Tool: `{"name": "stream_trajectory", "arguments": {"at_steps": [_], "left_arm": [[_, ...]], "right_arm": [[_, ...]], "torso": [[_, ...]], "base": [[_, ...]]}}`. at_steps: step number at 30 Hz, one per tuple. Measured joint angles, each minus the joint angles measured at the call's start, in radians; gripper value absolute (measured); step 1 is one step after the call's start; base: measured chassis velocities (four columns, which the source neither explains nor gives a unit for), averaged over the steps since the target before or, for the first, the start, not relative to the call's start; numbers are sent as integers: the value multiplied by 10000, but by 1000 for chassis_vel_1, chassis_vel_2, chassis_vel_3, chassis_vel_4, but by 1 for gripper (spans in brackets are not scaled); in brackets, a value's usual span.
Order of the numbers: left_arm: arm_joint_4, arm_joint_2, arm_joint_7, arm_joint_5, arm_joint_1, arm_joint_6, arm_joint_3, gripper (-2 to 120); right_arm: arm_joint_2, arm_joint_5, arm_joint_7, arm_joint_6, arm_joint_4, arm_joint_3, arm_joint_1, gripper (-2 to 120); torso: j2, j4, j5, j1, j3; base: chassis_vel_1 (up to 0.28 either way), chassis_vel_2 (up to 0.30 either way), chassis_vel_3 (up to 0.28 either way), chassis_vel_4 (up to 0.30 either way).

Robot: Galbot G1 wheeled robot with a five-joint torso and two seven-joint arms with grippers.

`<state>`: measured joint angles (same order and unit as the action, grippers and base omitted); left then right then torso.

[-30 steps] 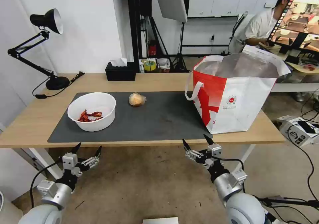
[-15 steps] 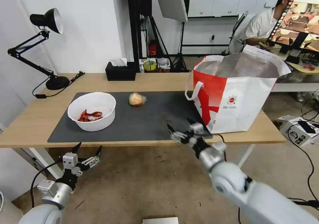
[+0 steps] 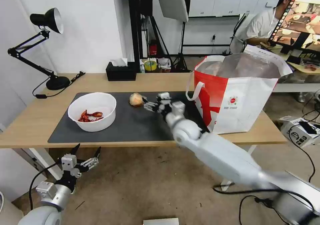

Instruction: Pick up the trash from the table and place it into the takeout bag.

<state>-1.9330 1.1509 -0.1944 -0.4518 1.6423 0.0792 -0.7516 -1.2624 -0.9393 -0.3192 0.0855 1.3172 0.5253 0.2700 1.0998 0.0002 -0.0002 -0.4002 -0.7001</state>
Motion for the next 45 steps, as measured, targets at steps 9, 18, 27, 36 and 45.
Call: {"name": "stream_trajectory", "arguments": {"at_steps": [9, 18, 27, 36, 45], "left_arm": [[89, 46, 4, 53, 15, 83, -36, 100], [104, 35, 1, 58, -40, 147, -26, 100], [119, 3, -2, 23, -137, 154, 0, 100], [134, 53, -12, 32, -146, 161, 37, 100], [118, 88, -15, 46, -149, 167, 35, 100]], "right_arm": [[-1983, 26, 849, 705, -2742, -98, -1012, 100], [-3084, 361, 1034, 1646, -4491, -461, -1639, 100], [-3130, 392, 1118, 2646, -4748, -323, -1867, 100], [-3109, 423, 1313, 2964, -4915, -146, -1881, 100], [-3101, 484, 1466, 3104, -5004, -81, -1879, 96]], "torso": [[1, 0, -1, 0, 1], [1, -1, 0, 0, 1], [0, -3, 1, 1, 2], [1, -3, 2, 2, 1], [1, -2, 2, 2, 1]], "base": [[0, 0, 0, 0], [0, 0, 0, 0], [0, 0, 0, 0], [0, 0, 0, 0], [0, 0, 0, 0]]}}
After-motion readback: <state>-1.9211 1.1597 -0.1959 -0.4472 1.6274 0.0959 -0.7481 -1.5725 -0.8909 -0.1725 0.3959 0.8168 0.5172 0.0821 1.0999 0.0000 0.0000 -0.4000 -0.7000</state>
